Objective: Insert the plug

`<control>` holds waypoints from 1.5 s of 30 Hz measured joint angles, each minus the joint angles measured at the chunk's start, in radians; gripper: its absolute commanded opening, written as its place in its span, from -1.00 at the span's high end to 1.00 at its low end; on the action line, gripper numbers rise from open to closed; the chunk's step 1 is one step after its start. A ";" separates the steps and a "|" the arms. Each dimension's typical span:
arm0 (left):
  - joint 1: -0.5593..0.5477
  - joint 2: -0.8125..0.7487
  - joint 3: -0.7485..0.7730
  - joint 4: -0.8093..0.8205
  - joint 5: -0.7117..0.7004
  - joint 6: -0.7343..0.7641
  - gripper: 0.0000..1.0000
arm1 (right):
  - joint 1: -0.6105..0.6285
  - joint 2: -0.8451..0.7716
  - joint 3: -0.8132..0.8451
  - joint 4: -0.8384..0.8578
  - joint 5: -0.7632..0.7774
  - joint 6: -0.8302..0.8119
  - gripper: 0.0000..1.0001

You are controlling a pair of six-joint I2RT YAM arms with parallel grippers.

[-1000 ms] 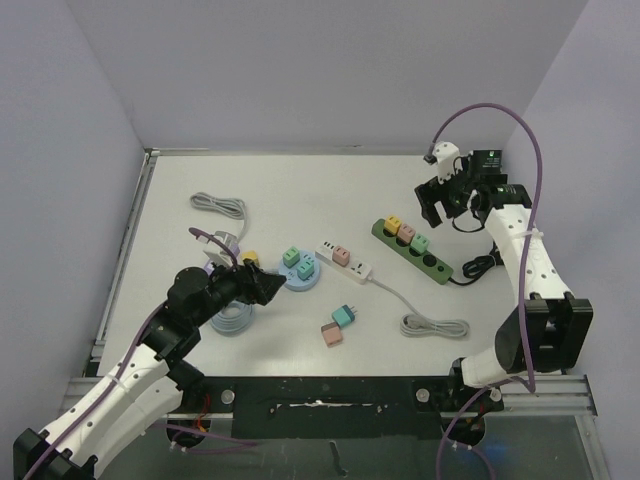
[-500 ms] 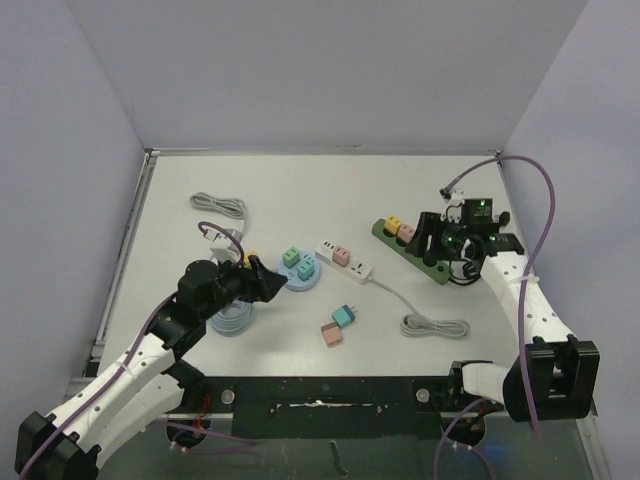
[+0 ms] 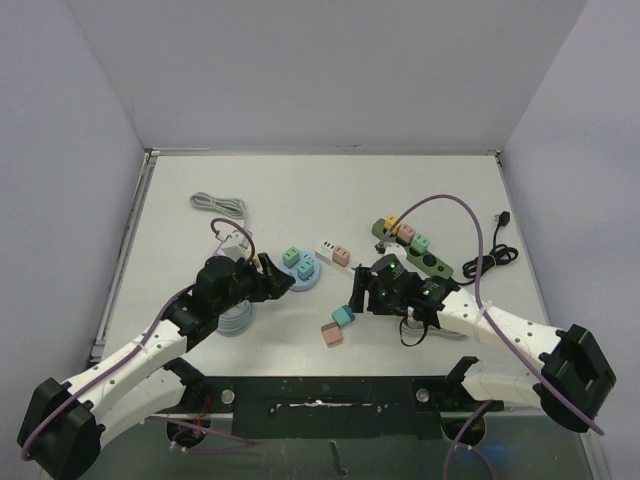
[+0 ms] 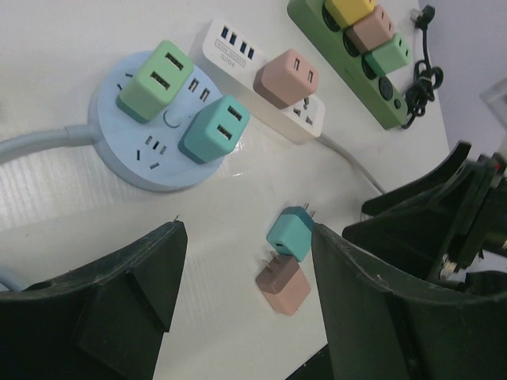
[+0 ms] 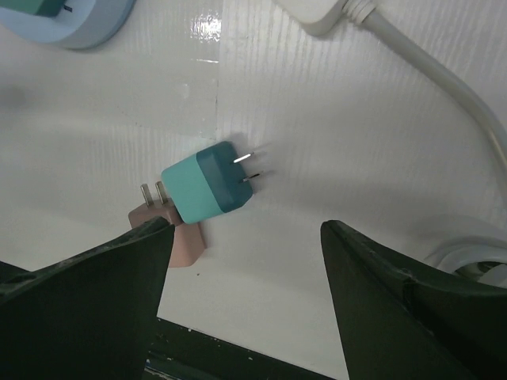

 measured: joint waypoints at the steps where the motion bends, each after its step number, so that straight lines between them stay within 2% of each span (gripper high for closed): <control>1: 0.000 -0.009 0.000 -0.001 -0.016 -0.009 -0.25 | 0.042 0.030 0.012 -0.006 0.033 0.019 -0.64; 7: 0.000 -0.097 0.000 -0.018 -0.113 -0.055 -0.25 | 0.241 0.207 0.119 -0.019 0.130 0.051 -0.62; 12: 0.002 -0.125 0.000 -0.038 -0.149 -0.069 -0.25 | 0.310 0.388 0.244 -0.050 0.175 0.050 -0.50; 17: 0.006 -0.123 0.000 -0.064 -0.156 -0.079 -0.26 | 0.341 0.472 0.298 -0.083 0.196 0.043 -0.28; 27: 0.012 -0.120 0.000 -0.077 -0.134 -0.077 -0.64 | 0.384 0.526 0.301 -0.095 0.146 -0.058 -0.19; 31: 0.013 -0.120 0.000 -0.077 -0.100 -0.053 -0.64 | 0.406 0.515 0.274 -0.024 0.094 -0.186 0.08; 35: 0.014 -0.120 0.000 -0.081 -0.066 -0.036 -0.58 | 0.394 0.500 0.251 0.021 0.076 -0.248 0.35; 41: 0.021 -0.108 -0.016 -0.107 -0.009 -0.066 -0.45 | 0.364 0.470 0.209 0.092 0.066 -0.313 0.42; 45: 0.028 -0.072 -0.023 -0.114 0.138 -0.130 -0.37 | 0.353 0.394 0.136 0.164 0.017 -0.423 0.42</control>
